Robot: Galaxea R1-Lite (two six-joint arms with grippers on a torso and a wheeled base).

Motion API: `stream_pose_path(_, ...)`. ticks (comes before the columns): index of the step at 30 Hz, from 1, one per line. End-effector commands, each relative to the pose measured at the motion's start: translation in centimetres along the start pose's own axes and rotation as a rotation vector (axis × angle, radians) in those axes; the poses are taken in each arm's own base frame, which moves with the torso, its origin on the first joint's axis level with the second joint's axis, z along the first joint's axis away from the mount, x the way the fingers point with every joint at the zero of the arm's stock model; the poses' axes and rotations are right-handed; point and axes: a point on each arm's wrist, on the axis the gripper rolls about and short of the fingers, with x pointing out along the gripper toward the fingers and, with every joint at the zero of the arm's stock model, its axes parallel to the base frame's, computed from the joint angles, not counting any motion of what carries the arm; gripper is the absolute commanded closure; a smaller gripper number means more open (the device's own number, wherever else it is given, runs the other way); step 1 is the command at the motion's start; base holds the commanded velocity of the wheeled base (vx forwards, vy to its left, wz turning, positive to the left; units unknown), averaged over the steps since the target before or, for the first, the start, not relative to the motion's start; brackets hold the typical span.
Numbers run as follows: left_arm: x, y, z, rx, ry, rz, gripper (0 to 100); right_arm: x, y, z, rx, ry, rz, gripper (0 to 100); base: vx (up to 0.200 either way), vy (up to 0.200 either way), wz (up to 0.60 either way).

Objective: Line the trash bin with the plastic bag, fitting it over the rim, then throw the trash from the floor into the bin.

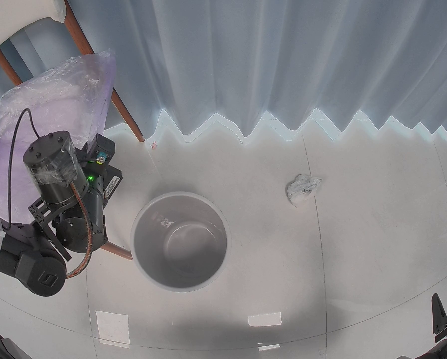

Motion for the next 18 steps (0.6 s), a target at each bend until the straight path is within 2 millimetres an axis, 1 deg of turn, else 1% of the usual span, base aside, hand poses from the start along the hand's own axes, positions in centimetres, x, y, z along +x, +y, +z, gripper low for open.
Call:
stream_pose_path(1, 0.0, 0.3, -0.1, -0.108, -0.050, -0.050, 100, 0.0, 0.0, -0.5, 0.000, 0.000, -0.001, 0, 0.000, 0.000, 0.00)
stream_pose_path(2, 0.0, 0.2, -0.1, -0.116, -0.059, -0.062, 100, 0.0, 0.0, -0.5, 0.000, 0.000, 0.001, 0, 0.000, 0.000, 0.00)
stream_pose_path(3, 0.1, 0.1, -0.1, -0.167, -0.126, -0.143, 100, 0.0, 0.0, -0.5, 0.000, 0.000, 0.001, 0, 0.000, 0.000, 0.00)
stream_pose_path(5, 0.2, 0.1, -0.2, -0.190, -0.198, -0.227, 100, 0.0, 0.0, -0.5, 0.000, 0.000, -0.001, 0, 0.000, 0.000, 0.00)
stream_pose_path(9, 0.0, 1.2, 0.1, -0.235, -0.236, -0.245, 100, 0.0, 0.0, -0.5, 0.000, 0.001, -0.001, 0, 0.000, 0.000, 0.00)
stream_pose_path(11, -0.2, 1.6, 0.3, -0.311, -0.236, -0.263, 100, 0.0, 0.0, -0.5, 0.000, 0.000, -0.001, 0, 0.000, 0.000, 0.00)
stream_pose_path(15, -1.9, 2.0, 0.9, -0.427, -0.278, -0.346, 100, 0.0, 0.0, -0.5, 0.000, 0.000, 0.001, 0, 0.000, 0.000, 0.00)
stream_pose_path(16, -1.9, 2.0, 0.9, -0.427, -0.278, -0.346, 100, 0.0, 0.0, -0.5, 0.000, 0.000, 0.001, 0, 0.000, 0.000, 0.00)
stream_pose_path(17, -2.6, 1.8, 1.0, -0.476, -0.274, -0.388, 100, 0.0, 0.0, -0.5, 0.000, 0.000, -0.001, 0, 0.000, 0.000, 0.00)
stream_pose_path(18, -2.9, 1.7, 1.0, -0.503, -0.271, -0.415, 100, 0.0, 0.0, -0.5, 0.000, 0.000, -0.001, 0, 0.000, 0.000, 0.00)
